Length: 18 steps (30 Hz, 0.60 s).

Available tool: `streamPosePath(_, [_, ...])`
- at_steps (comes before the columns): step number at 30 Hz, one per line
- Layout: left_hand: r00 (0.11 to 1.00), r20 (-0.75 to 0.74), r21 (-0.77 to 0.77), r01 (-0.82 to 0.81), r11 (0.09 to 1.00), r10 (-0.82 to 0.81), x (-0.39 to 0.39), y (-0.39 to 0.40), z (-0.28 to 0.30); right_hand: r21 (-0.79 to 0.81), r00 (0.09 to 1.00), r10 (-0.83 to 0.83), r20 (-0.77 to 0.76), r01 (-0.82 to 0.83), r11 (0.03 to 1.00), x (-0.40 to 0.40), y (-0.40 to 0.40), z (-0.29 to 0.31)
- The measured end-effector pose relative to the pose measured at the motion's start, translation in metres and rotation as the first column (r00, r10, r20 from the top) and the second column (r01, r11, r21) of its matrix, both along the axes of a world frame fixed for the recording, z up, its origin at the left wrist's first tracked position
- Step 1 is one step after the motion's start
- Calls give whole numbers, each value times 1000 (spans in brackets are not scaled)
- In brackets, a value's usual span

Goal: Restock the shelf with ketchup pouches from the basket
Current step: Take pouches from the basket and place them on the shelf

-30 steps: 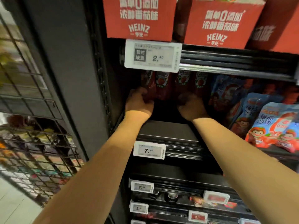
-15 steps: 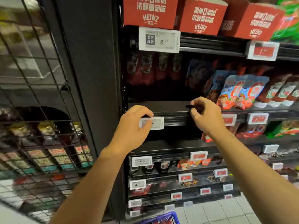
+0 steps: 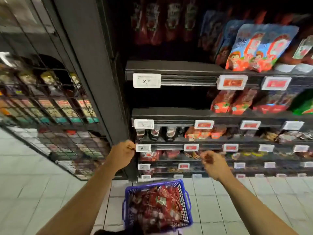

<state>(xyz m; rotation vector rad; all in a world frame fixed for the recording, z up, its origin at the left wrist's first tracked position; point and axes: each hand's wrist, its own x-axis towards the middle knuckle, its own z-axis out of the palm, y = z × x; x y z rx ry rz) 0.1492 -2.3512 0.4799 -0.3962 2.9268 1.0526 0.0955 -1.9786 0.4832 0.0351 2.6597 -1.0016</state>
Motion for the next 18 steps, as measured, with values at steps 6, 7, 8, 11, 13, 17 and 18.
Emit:
streamPosePath(6, [871,487,21,-89,996,68,93,52,-95,-3,937,-92,336,99,995,83,62,-96])
streamPosePath(7, [855,511,4,-107,994,90,108,62,-106,4,919,-93,383,99,995,96,70,-110])
streamPosePath(8, [846,523,11,-134,991,108,121,72,-117,5,900,-94,425,101,995,108,76,-121])
streamPosePath(11, [754,654,-35,-48,998,59,158,100,-154,-12,844,-112,525,139,990,135,87,-148])
streamPosePath(13, [683,729,-56,12,998,32,177,112,-171,18,818,-110,565,122,992,147,90,-158])
streamPosePath(17, [609,792,-9,64,998,-32,203,118,-210,28,753,-110,649,120,992,161,88,-182])
streamPosePath(18, [605,795,1,65,998,-40,208,119,-219,31,741,-115,661,126,992,165,87,-189])
